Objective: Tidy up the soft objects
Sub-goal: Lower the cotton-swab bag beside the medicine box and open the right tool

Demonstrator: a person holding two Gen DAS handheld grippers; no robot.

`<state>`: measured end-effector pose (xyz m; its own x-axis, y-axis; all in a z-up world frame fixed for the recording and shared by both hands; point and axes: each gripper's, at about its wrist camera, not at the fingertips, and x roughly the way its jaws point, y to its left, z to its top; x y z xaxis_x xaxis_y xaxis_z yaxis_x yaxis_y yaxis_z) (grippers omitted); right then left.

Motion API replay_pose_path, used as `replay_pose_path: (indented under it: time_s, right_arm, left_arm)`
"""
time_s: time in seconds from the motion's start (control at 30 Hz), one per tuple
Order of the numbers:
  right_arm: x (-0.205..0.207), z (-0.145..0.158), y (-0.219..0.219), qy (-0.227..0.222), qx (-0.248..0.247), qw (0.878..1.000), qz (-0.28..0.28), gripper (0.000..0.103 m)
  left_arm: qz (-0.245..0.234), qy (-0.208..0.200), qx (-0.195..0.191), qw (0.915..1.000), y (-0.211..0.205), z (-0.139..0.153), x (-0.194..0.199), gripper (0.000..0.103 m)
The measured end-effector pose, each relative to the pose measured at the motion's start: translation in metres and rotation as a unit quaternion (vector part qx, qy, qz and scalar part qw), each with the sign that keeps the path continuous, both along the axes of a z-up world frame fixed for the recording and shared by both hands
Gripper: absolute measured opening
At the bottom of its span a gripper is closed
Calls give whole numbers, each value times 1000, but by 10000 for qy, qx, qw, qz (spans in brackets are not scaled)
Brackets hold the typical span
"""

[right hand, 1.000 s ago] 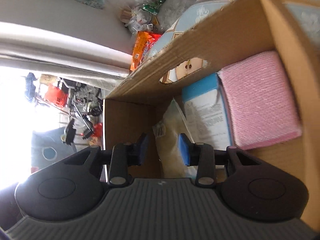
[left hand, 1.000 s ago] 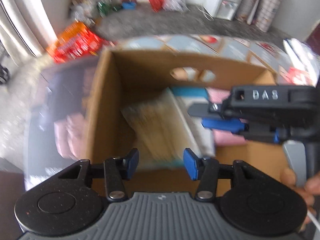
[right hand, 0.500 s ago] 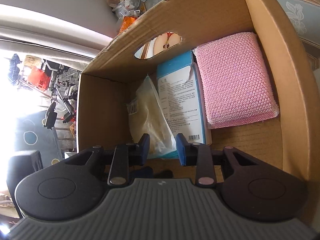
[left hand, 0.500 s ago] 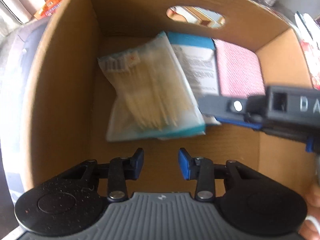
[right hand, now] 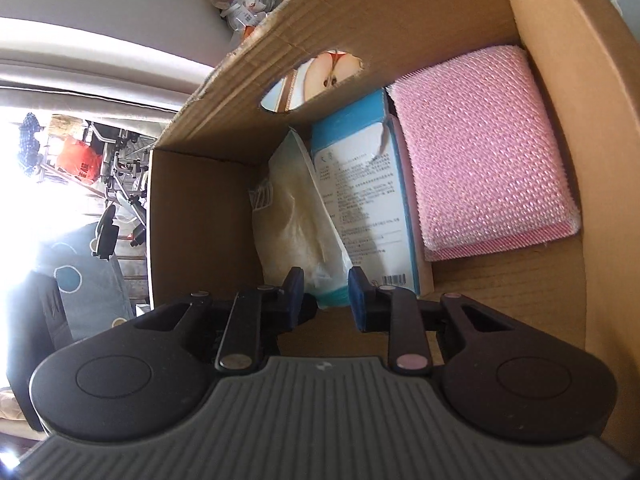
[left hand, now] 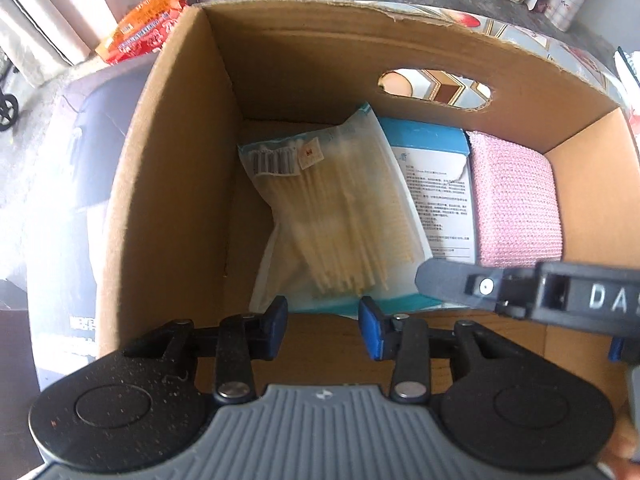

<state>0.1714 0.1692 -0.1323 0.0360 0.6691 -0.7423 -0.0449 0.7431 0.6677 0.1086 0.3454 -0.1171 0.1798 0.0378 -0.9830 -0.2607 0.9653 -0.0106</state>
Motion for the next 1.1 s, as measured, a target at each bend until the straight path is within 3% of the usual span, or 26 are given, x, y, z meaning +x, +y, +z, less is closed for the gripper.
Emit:
replay_pose_path:
  time_s: [0.17, 0.33, 0.5, 0.83, 1.0, 1.1]
  right_arm:
    - [2, 1, 4, -29, 14, 10000, 65, 23]
    - [2, 8, 1, -271, -135, 9995, -46, 23]
    - [9, 5, -4, -352, -348, 9986, -177, 25]
    - [15, -3, 26, -378, -428, 9978, 341, 27]
    - [6, -2, 27, -426, -573, 9968, 358, 6]
    - [-1, -8, 14, -144, -461, 9988, -39, 3]
  left_arm:
    - [70, -11, 206, 9998, -6, 0, 10, 32]
    - [5, -4, 320, 9995, -13, 5, 10, 33]
    - [66, 46, 157, 9998, -8, 8, 9, 35]
    - [34, 172, 157, 9997, -5, -1, -1, 35]
    - [83, 68, 170, 9998, -3, -5, 1, 35]
    - [81, 55, 192, 9998, -4, -6, 1, 35]
